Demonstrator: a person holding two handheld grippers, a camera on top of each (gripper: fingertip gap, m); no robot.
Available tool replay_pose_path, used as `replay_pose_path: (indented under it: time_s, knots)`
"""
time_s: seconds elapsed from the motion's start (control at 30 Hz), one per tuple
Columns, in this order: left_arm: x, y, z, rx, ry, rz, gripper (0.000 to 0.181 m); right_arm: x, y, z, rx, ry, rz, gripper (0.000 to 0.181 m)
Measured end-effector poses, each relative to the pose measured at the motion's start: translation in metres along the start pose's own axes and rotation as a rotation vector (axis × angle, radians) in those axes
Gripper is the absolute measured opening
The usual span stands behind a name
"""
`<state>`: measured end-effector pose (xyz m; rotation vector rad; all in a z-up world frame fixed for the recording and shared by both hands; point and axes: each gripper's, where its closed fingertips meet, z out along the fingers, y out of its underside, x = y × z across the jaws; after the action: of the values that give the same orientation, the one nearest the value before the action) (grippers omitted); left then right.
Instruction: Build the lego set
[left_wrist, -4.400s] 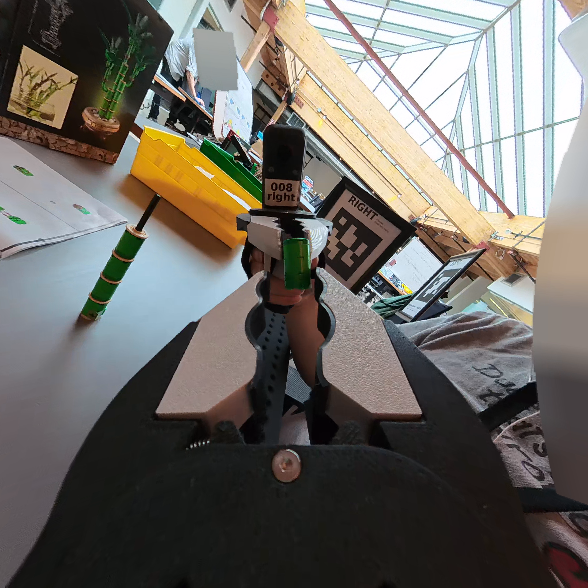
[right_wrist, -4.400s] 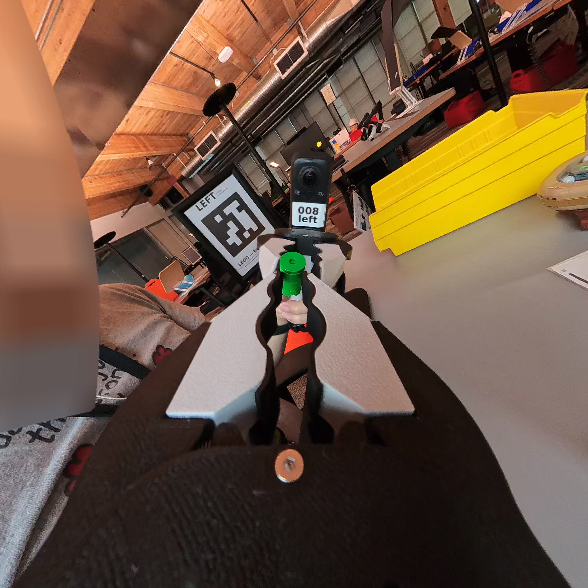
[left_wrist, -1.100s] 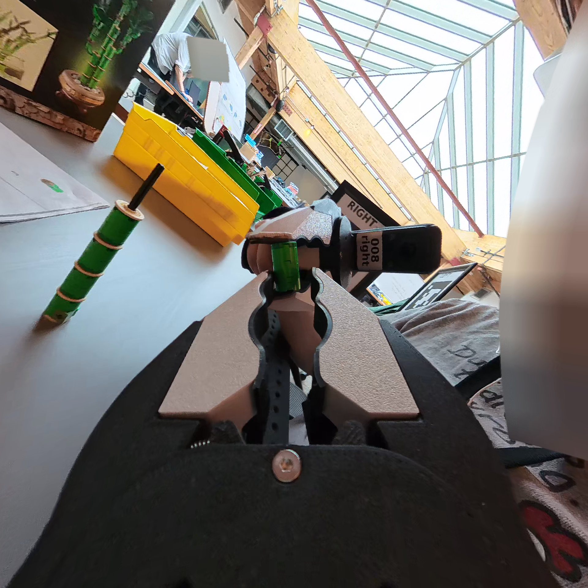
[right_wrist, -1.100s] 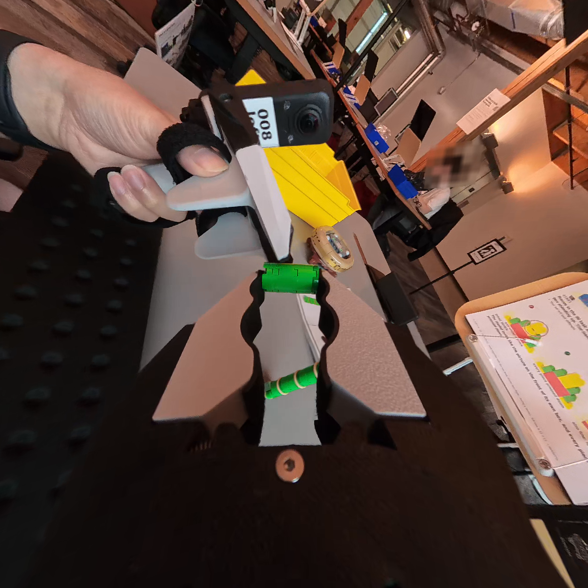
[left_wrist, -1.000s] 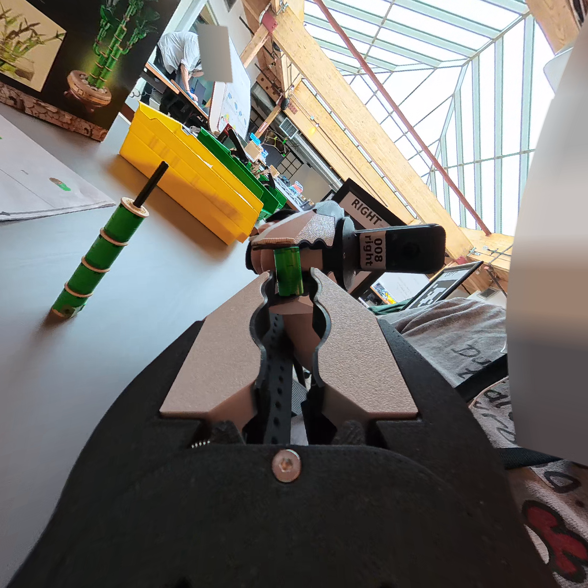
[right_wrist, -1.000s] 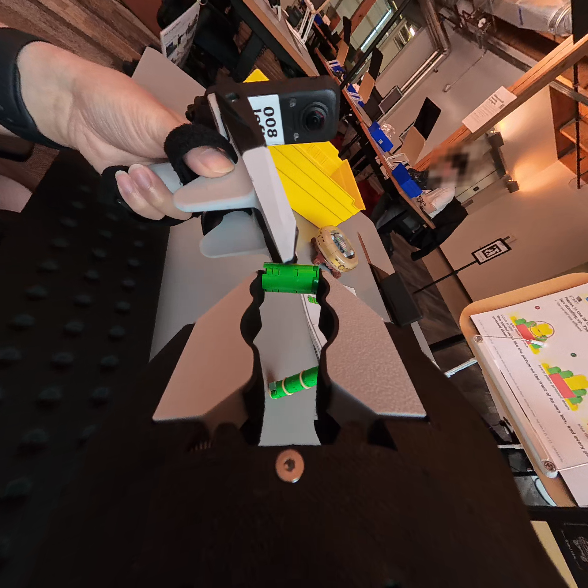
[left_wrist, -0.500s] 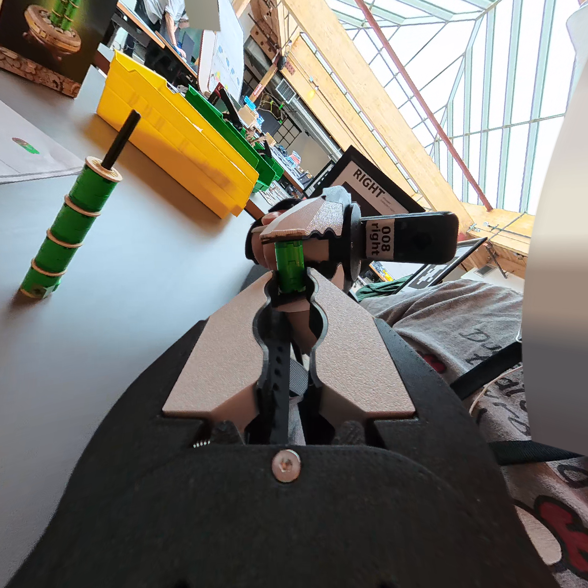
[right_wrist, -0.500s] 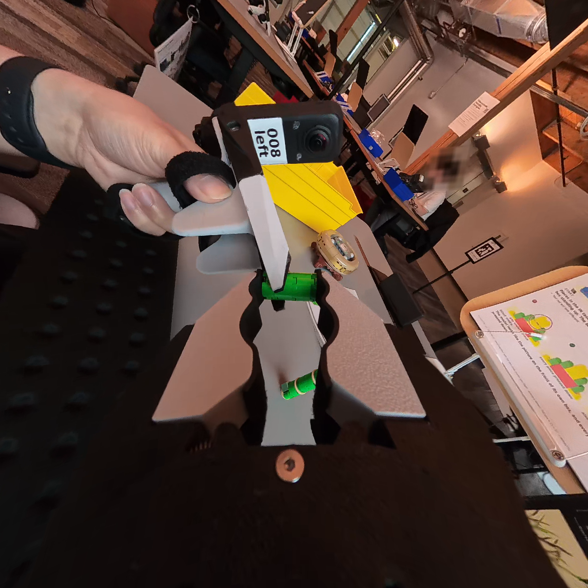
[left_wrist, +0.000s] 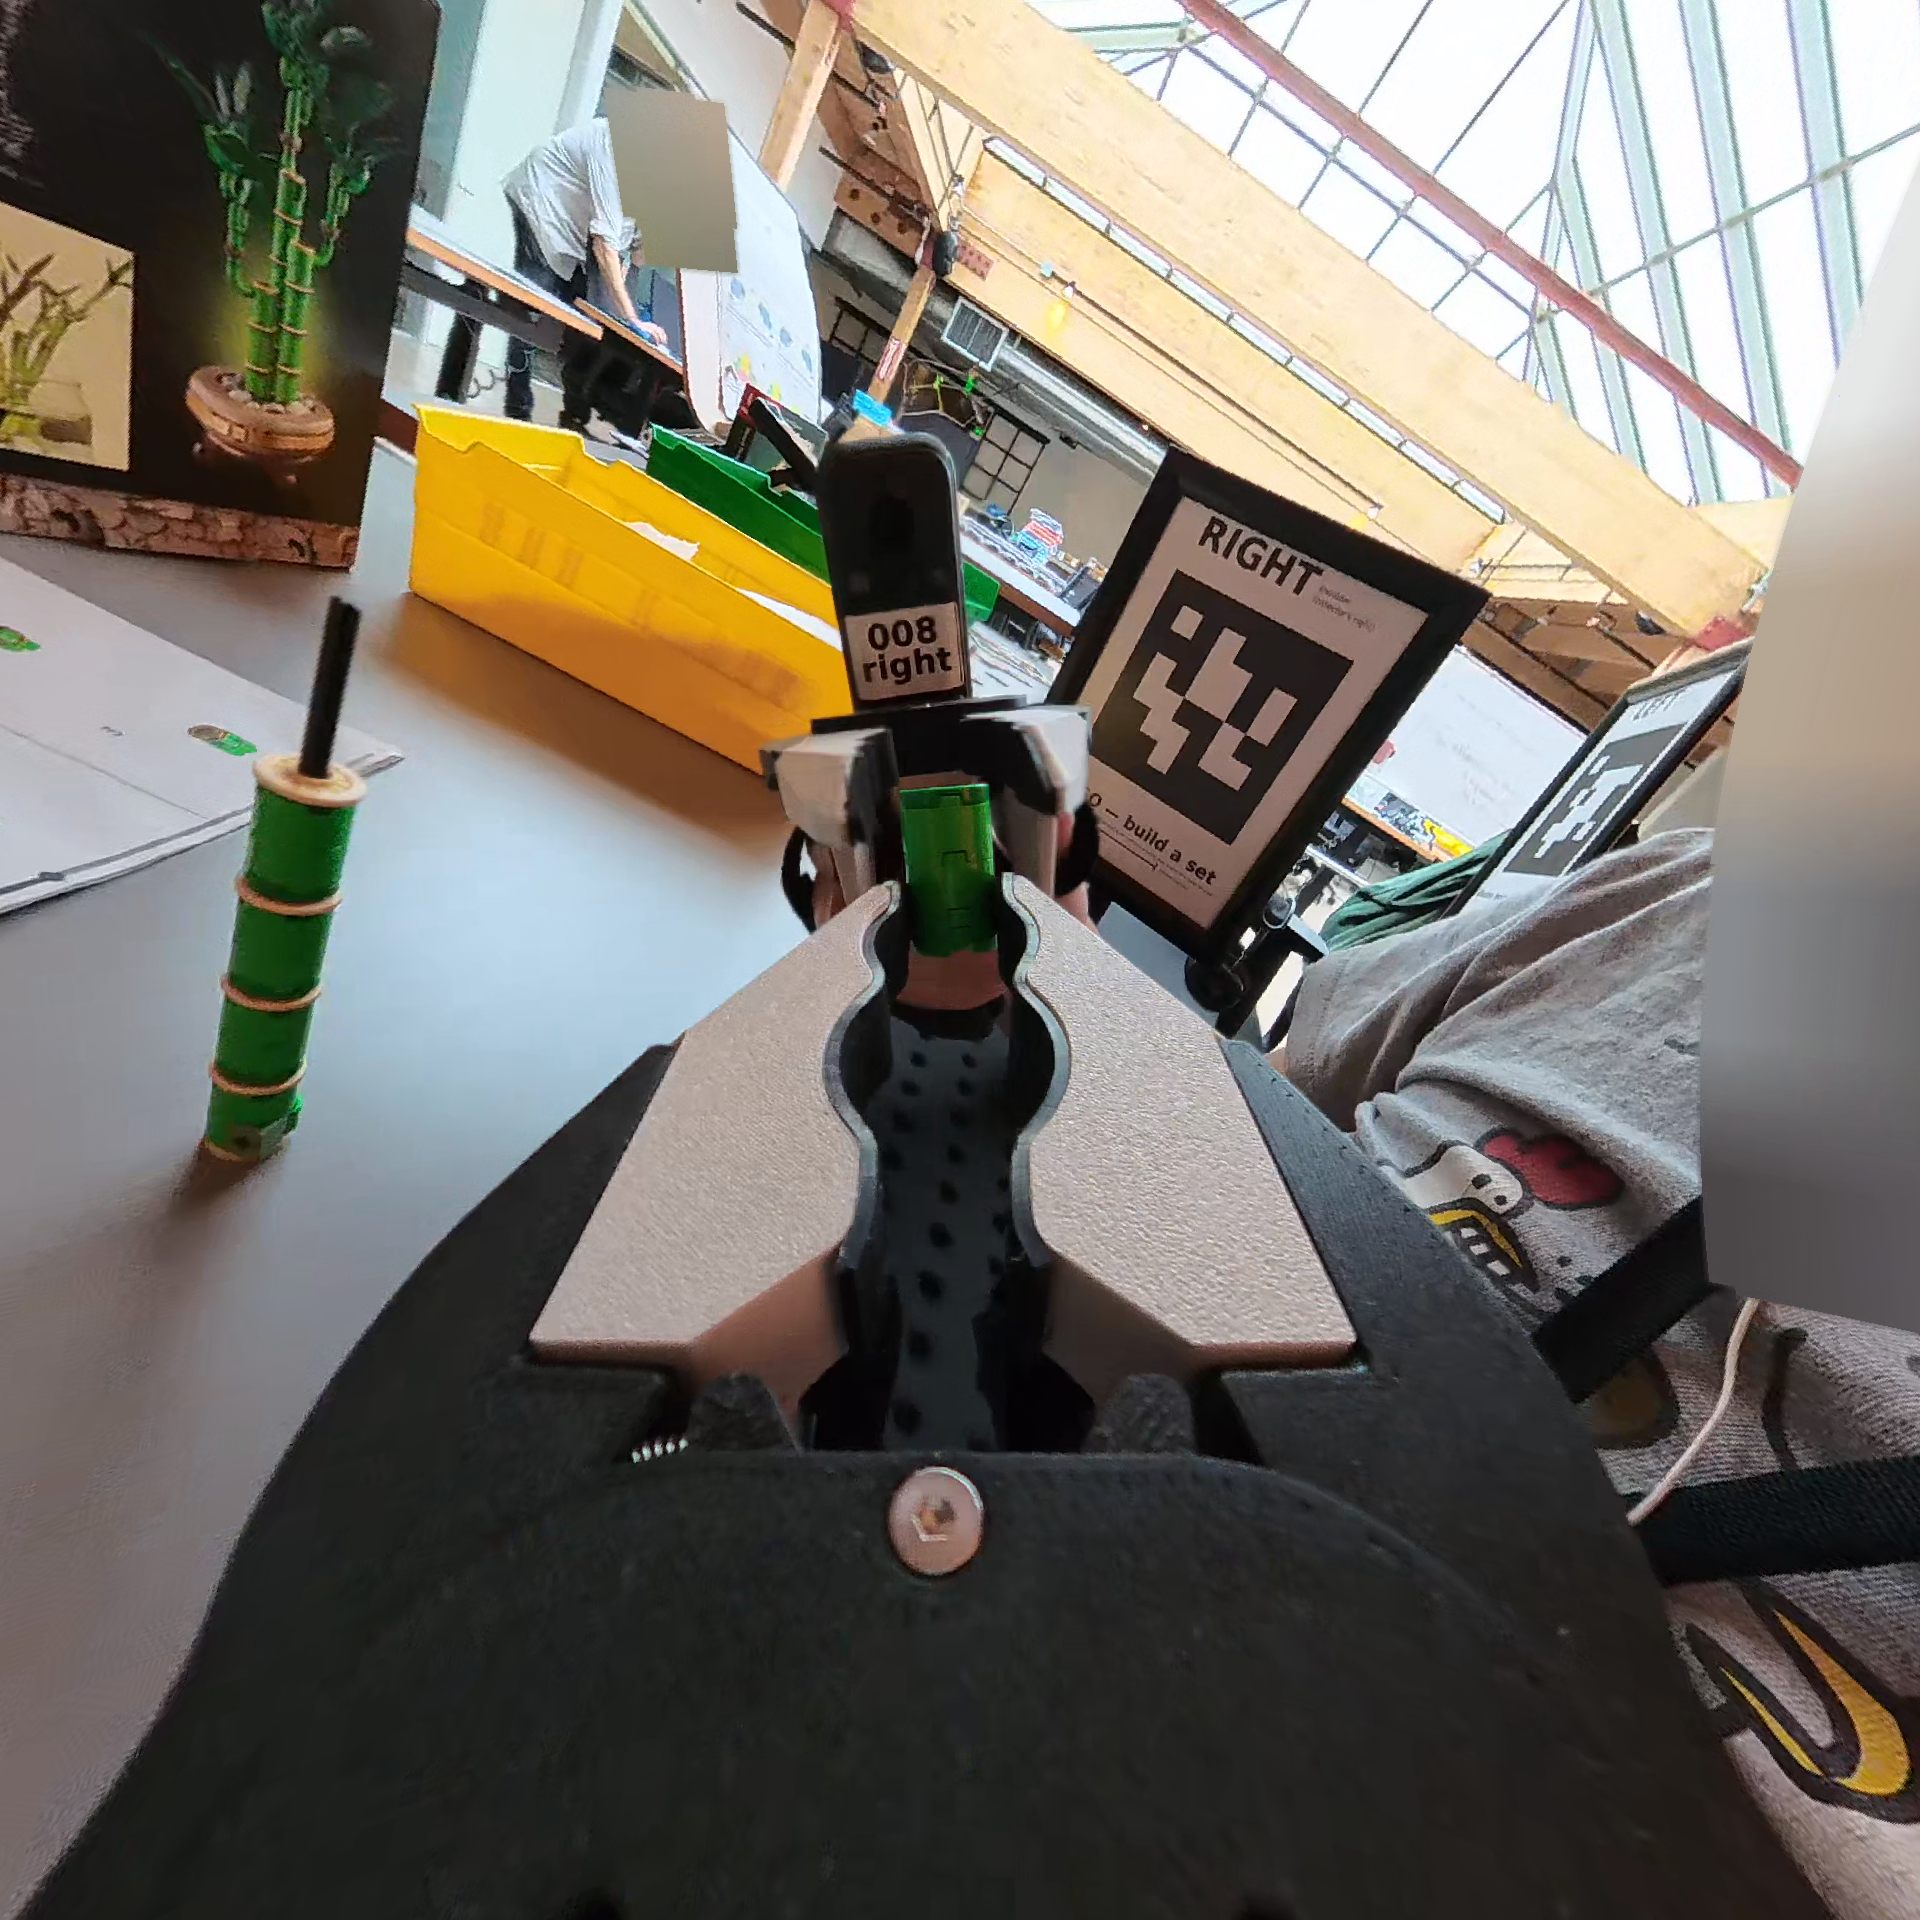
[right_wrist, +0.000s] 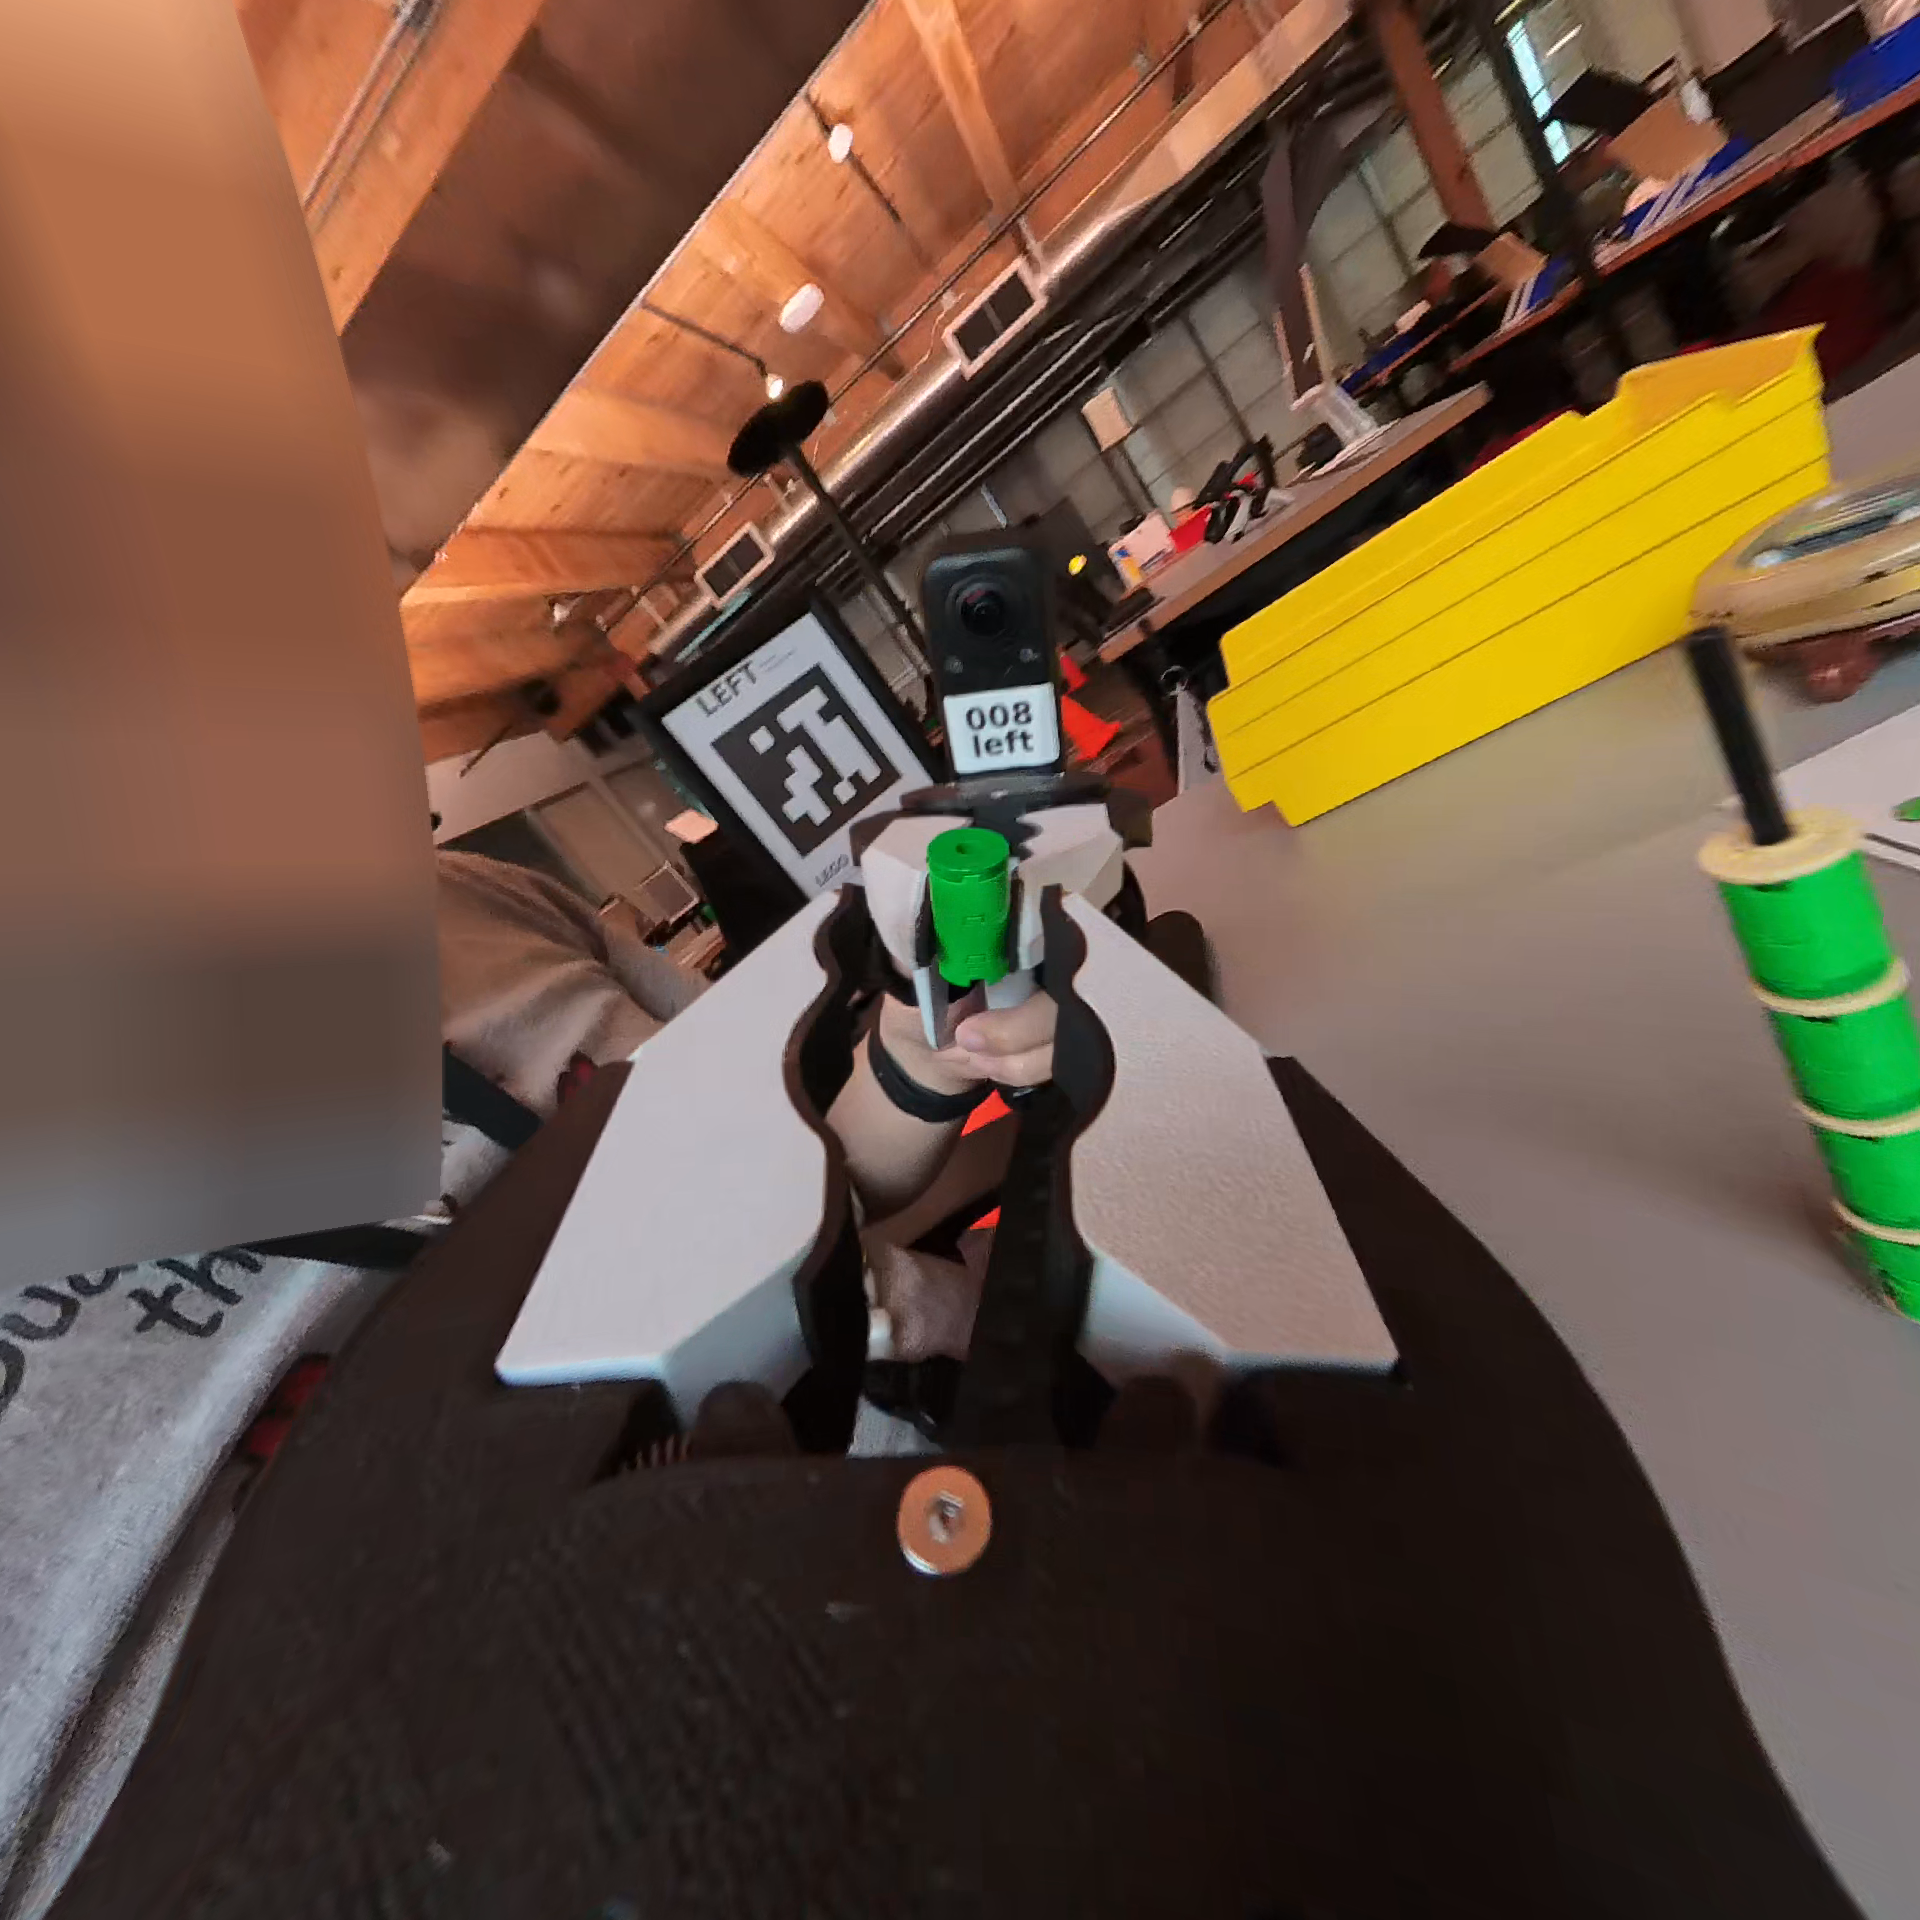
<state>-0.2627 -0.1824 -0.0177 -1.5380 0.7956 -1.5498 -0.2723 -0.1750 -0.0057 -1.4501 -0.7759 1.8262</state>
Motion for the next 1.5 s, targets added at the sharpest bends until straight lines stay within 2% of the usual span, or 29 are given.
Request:
replay_pose_path:
  time_s: [0.13,0.23,0.37,0.43,0.47,0.53,0.57,0.63,0.73,0.83,0.93,1.13,1.27,1.33,1.37,1.43,1.5]
  knots:
    - [0.003,0.004,0.007,-0.033,0.003,0.033,0.014,0.002,0.006,0.006,-0.029,0.043,-0.065,0.018]
    - [0.003,0.004,0.009,-0.041,0.003,0.022,0.014,0.001,0.006,0.003,-0.012,0.013,-0.019,0.014]
    - [0.002,0.003,0.011,-0.044,0.009,0.007,0.014,0.002,0.003,0.001,0.002,0.039,-0.057,0.013]
    - [-0.001,-0.002,0.013,-0.026,0.002,0.018,0.014,0.005,-0.005,-0.004,0.032,0.087,-0.102,0.014]
    - [-0.004,-0.006,0.010,-0.013,-0.010,0.041,0.022,0.007,-0.014,-0.009,0.082,0.117,-0.129,0.014]
    - [-0.028,-0.015,-0.003,-0.023,-0.120,0.110,0.046,0.012,-0.034,-0.028,0.197,0.168,-0.145,0.014]
    - [-0.046,-0.021,-0.013,-0.027,-0.198,0.157,0.053,0.018,-0.042,-0.039,0.246,0.209,-0.137,0.013]
    - [-0.081,-0.030,-0.029,-0.059,-0.321,0.248,0.058,0.032,-0.050,-0.058,0.318,0.275,-0.087,0.014]
    - [-0.119,-0.020,-0.020,-0.205,-0.352,0.314,0.066,0.038,-0.053,-0.068,0.388,0.227,0.047,0.013]
    - [-0.125,-0.008,0.010,-0.248,-0.254,0.315,0.058,0.042,-0.053,-0.071,0.405,0.210,0.104,0.013]
    - [-0.136,0.000,0.026,-0.262,-0.246,0.378,0.052,0.045,-0.055,-0.077,0.421,0.224,0.110,0.013]
    - [-0.147,0.019,0.027,-0.318,-0.268,0.473,0.038,0.045,-0.054,-0.081,0.444,0.178,0.161,0.013]
    - [-0.154,0.023,0.027,-0.338,-0.283,0.439,0.034,0.045,-0.052,-0.080,0.424,0.205,0.131,0.013]
    - [-0.155,0.029,0.028,-0.374,-0.264,0.441,0.016,0.046,-0.053,-0.081,0.424,0.212,0.125,0.013]
    - [-0.154,0.030,0.030,-0.384,-0.247,0.448,0.015,0.046,-0.054,-0.081,0.425,0.210,0.127,0.013]
    - [-0.151,0.022,0.031,-0.406,-0.234,0.462,0.015,0.046,-0.059,-0.082,0.432,0.221,0.118,0.013]
    - [-0.143,0.000,0.035,-0.377,-0.214,0.488,0.016,0.043,-0.069,-0.082,0.419,0.245,0.075,0.013]
